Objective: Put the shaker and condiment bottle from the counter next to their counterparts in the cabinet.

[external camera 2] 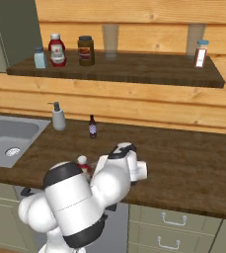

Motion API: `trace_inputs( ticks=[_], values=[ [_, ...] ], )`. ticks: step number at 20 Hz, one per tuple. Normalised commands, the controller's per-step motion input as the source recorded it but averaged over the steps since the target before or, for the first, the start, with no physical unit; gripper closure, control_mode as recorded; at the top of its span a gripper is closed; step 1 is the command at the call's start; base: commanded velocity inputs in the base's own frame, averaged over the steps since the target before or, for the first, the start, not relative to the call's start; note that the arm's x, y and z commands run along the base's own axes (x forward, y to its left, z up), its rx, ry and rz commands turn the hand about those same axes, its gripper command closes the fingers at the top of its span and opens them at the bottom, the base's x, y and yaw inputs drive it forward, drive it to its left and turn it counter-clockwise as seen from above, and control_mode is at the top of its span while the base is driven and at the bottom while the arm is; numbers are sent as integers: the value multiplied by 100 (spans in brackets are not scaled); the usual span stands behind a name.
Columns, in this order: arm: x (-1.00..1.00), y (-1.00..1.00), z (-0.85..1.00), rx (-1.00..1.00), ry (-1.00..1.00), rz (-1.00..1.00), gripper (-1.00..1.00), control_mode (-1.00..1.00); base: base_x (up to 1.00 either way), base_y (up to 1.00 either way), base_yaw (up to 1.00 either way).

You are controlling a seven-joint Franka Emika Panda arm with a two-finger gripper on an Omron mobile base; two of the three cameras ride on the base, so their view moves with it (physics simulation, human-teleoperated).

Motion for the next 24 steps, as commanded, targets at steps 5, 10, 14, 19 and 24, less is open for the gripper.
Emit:
trace_inputs(
  ticks=[5,10,14,19,24],
  values=[
    [-4,48,0,0,0,-6,-100,-100,0,0,0],
    [-1,23,-3,0,5,-12,100,-100,0,0,0],
    [22,5,48,-6,0,-30,100,-100,0,0,0],
    [17,3,100,-13,-5,-41,100,-100,0,0,0],
    [-16,0,94,0,-4,-31,100,-100,0,0,0]
  ],
)
